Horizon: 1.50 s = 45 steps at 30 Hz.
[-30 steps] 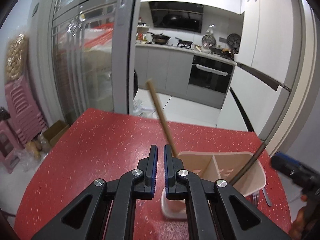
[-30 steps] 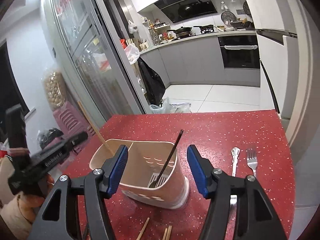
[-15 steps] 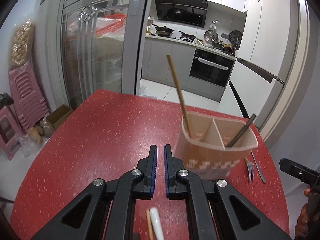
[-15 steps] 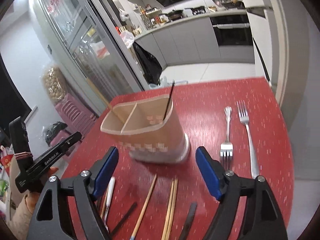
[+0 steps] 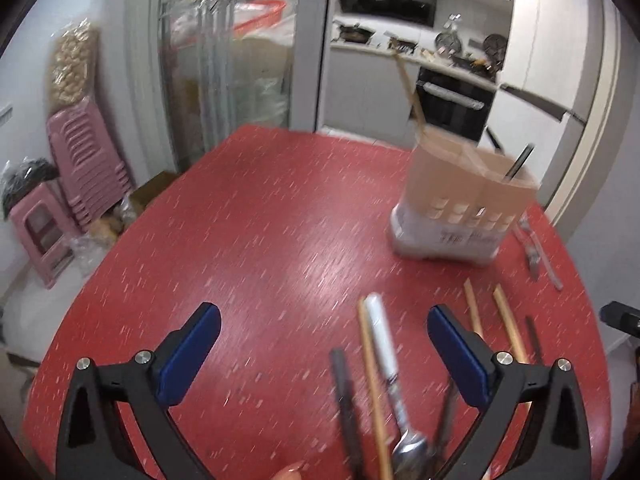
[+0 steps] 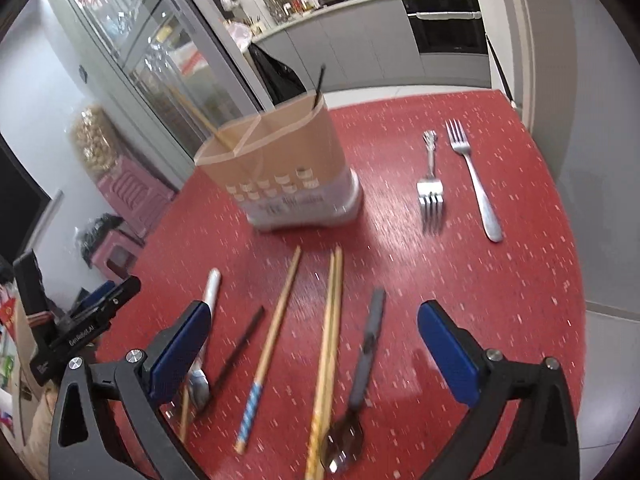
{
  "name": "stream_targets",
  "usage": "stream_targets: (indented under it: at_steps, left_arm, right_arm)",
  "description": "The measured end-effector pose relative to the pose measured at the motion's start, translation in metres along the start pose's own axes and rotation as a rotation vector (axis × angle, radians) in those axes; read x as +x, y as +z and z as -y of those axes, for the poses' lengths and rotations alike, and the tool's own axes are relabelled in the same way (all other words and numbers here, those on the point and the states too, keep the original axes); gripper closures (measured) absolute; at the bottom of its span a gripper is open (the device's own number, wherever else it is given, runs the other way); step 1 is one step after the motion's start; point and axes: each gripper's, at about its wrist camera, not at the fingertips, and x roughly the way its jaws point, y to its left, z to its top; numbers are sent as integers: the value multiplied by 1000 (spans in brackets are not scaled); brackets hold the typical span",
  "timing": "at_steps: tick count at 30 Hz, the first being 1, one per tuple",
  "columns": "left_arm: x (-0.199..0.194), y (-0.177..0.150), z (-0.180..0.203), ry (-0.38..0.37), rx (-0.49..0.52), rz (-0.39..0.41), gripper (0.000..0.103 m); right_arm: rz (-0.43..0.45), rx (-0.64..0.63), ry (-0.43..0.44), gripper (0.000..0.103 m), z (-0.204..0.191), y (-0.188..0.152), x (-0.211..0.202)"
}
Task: Organize utensils
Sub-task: 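Move both grippers back over the remaining utensils, then grasp black-handled spoon with right gripper while left gripper grasps grey-handled spoon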
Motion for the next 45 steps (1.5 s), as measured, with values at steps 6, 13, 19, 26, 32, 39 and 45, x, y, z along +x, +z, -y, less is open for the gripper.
stream_targets:
  at_steps: [6, 13, 19, 26, 32, 39, 45]
  left_arm:
    - [40, -42, -19, -9, -51, -146, 0]
    - [68, -70, -21, 13, -37, -203, 0]
    - [81, -79, -19, 22, -51, -226, 0]
    - [97, -97, -14, 18, -35, -245, 0]
    - [104, -97, -4, 27, -39, -261, 0]
    - [116, -90, 12, 51, -19, -258, 0]
    - [119, -83, 26, 60, 8, -262, 0]
  right_arm:
    - [-83, 32, -96, 0, 13, -26, 5]
    - [-168, 82, -176, 5, 27, -39, 21]
    - [-208, 111, -192, 23, 27, -41, 34]
    - [-234, 94, -221, 29, 23, -42, 47]
    - [-242, 62, -274, 37, 19, -38, 57]
    - [-257, -29, -360, 41, 5, -35, 69]
    - [-279, -80, -392, 46, 0, -31, 76]
